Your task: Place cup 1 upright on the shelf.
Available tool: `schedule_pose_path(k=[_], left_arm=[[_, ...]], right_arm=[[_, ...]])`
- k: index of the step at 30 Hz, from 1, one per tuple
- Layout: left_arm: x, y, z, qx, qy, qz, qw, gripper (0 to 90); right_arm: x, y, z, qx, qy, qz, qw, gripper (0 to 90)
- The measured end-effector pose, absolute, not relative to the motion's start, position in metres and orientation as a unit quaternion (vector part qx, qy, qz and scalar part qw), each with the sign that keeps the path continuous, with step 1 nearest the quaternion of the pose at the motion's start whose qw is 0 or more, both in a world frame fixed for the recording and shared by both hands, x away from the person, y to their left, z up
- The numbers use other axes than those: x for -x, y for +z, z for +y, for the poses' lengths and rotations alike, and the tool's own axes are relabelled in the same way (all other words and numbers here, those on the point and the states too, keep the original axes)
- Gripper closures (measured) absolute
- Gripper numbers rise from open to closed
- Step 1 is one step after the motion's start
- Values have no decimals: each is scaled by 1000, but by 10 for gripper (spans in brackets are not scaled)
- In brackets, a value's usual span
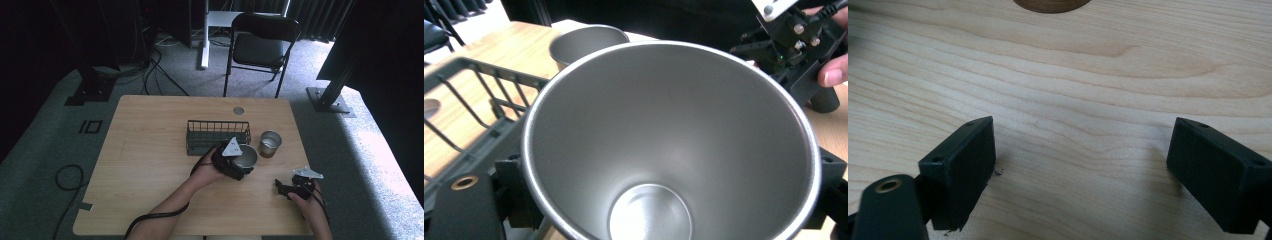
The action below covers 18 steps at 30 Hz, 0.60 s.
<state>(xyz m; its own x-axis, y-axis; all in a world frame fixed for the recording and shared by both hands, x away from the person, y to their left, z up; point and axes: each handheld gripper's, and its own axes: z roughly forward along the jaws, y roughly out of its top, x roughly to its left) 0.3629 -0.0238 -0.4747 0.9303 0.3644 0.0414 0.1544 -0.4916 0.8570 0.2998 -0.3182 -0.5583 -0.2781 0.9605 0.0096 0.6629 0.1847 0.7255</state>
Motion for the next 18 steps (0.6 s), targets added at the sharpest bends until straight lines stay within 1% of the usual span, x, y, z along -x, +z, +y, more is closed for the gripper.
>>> schedule_pose_path(k=[12,18], left_arm=[[-363,-449,-11,-849,116,158,490,145],[-364,-433,-5,-848,128,160,489,145]], right_arm=[[-300,-558,-318,-553,318,733,234,118],[-300,-558,-318,-553,318,733,234,118]])
